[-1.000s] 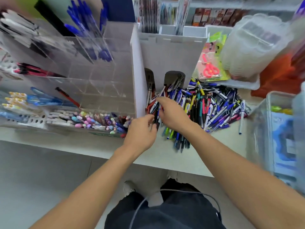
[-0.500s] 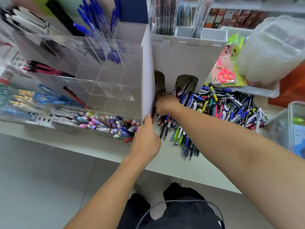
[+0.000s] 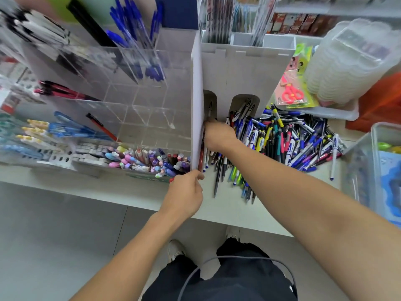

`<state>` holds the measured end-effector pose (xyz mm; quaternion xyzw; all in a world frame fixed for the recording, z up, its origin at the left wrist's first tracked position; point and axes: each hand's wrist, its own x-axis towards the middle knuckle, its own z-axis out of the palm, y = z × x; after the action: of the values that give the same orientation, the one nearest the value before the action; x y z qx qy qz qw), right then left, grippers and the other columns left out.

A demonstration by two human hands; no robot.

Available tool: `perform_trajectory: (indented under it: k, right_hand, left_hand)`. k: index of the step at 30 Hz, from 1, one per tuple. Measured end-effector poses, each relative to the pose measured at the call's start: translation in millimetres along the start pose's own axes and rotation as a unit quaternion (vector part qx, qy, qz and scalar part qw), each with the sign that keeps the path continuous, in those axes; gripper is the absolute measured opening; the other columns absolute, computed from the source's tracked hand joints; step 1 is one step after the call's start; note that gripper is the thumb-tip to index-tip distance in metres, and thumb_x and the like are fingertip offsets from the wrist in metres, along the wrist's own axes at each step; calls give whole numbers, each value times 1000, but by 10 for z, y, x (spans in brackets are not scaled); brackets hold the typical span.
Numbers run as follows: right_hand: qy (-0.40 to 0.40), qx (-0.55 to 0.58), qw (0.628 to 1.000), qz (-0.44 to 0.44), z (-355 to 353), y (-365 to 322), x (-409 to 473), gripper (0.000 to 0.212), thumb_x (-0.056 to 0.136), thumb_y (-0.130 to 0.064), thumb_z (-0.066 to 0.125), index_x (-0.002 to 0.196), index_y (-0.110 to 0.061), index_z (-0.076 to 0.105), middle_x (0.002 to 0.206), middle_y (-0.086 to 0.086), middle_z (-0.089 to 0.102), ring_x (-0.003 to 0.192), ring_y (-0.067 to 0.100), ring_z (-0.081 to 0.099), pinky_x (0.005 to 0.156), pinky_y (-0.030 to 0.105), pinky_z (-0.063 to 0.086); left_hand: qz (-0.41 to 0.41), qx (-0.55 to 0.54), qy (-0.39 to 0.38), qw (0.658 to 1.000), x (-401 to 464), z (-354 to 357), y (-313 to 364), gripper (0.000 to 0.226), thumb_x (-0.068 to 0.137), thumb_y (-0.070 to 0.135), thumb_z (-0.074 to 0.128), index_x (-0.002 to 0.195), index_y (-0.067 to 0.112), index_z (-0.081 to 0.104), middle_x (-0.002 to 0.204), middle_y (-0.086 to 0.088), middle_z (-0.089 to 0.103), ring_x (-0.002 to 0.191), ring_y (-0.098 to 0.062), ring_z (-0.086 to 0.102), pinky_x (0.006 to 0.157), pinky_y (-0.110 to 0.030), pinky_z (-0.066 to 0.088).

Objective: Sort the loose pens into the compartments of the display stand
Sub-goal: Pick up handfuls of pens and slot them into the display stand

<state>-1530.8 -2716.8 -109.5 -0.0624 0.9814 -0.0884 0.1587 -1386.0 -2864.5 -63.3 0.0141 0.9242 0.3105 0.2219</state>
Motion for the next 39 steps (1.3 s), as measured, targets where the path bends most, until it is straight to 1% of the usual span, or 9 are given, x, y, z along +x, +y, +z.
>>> perform_trajectory:
  k: [5, 10, 13, 19, 26, 31, 33, 36, 39]
  right_hand:
    - [-105, -102, 989, -20, 57, 78, 204, 63, 94, -19, 49, 153, -6, 31, 156, 14, 37, 125, 34, 54, 85, 40, 47]
    - [-134, -100, 985, -47, 100, 53, 75, 49, 93, -15, 45, 142, -8, 48, 138, 10, 53, 106, 31, 62, 81, 41, 54]
    - [-115, -62, 991, -26, 174, 7, -135, 56, 93, -12, 46, 149, -7, 37, 148, 7, 42, 116, 36, 60, 79, 41, 47]
    - [-22, 31, 999, -20, 182, 4, -319, 46, 92, -9, 46, 138, -13, 50, 142, 7, 52, 112, 38, 63, 83, 44, 52]
    - [-120, -42, 992, 3, 123, 155, -172, 66, 96, -13, 42, 159, -10, 20, 169, 1, 7, 133, 38, 51, 98, 49, 51]
    - [-137, 10, 990, -13, 204, 141, -357, 55, 94, -13, 42, 150, -12, 39, 163, 5, 28, 134, 37, 50, 102, 51, 49]
    - [-68, 77, 995, -9, 177, 161, -487, 46, 93, -11, 43, 138, -11, 51, 148, 10, 49, 123, 36, 58, 96, 48, 52]
    - [147, 79, 985, 41, -14, 332, -544, 30, 92, -14, 47, 115, -6, 63, 121, 14, 63, 104, 37, 61, 79, 41, 51]
    - [137, 26, 989, 45, -119, 553, -406, 38, 92, -16, 51, 126, -1, 58, 131, 18, 58, 122, 40, 49, 97, 46, 47]
  left_hand:
    - [4, 20, -6, 1000, 3, 6, -75, 27, 100, 13, 47, 121, 20, 63, 81, 1, 70, 74, -16, 64, 74, -35, 55]
    - [1, 4, -8, 1000, -7, 83, -79, 26, 98, 16, 46, 118, 21, 63, 86, 0, 70, 86, -25, 64, 81, -44, 56]
    - [-7, -3, 6, 1000, -9, 134, -75, 27, 98, 17, 47, 119, 21, 63, 90, 0, 69, 89, -26, 64, 81, -44, 56]
    - [-6, 35, -47, 998, -118, 330, -161, 46, 101, 17, 46, 147, 15, 45, 131, -10, 63, 113, -32, 61, 93, -44, 51]
    - [-26, -3, -34, 999, -153, 503, -286, 56, 97, 5, 51, 151, 13, 37, 142, -11, 48, 127, -29, 50, 102, -34, 41]
    - [-62, -60, -37, 996, -90, 631, -195, 64, 98, 9, 50, 157, 9, 24, 155, -12, 39, 140, -29, 39, 113, -36, 34]
    - [-68, -68, -41, 995, -43, 671, -126, 67, 100, 12, 50, 159, 7, 18, 162, -10, 28, 147, -27, 31, 118, -35, 28]
    - [-80, -77, -19, 994, 64, 723, 2, 72, 100, 16, 52, 160, 8, 11, 165, -10, 20, 149, -28, 27, 120, -39, 29]
    - [-89, -61, -7, 994, 185, 783, 167, 79, 101, 15, 51, 160, 7, -1, 169, -11, 0, 155, -27, 7, 123, -36, 15]
